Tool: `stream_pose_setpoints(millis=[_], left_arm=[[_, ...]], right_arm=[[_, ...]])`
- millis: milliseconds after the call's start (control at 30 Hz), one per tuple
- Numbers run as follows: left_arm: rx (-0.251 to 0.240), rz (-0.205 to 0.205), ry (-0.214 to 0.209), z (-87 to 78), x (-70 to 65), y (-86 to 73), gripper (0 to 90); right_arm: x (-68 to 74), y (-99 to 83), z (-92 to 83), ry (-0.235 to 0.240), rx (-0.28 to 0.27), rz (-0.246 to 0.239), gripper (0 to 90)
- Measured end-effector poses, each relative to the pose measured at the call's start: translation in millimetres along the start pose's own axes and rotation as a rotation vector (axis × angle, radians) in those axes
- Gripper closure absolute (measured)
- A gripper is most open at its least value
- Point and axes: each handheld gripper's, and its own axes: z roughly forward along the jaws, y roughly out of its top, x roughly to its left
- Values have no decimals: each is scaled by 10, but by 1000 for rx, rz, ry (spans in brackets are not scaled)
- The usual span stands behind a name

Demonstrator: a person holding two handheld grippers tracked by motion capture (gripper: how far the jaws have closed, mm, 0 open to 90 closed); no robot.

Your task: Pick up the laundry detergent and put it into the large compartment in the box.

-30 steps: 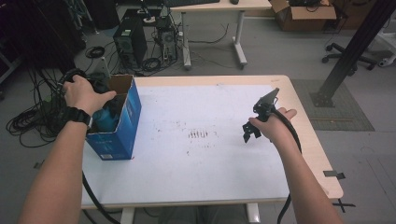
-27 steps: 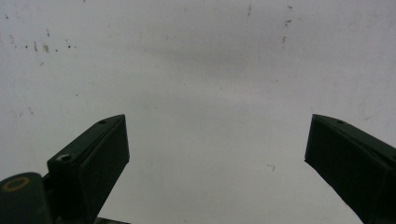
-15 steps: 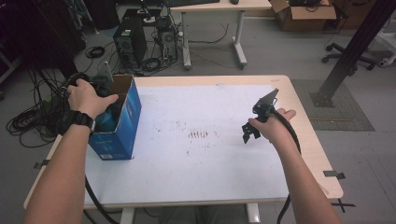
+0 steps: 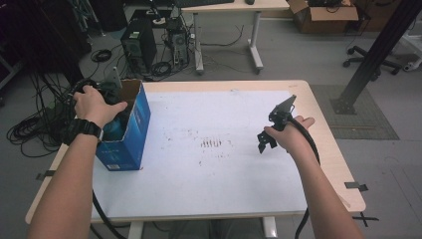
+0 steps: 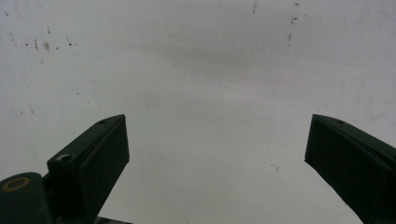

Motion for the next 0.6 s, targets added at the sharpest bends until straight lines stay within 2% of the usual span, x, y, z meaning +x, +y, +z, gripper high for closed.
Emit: stream_pose_setpoints(millis=[333,600], left_arm=[[4,10,11,1,-38,2,369],[9,-2,2,-21,-27,-19,345]], right_arm=[[-5,-13,-17,2,-1,2,66],[-10,-28,-22,5,-5,5,66]])
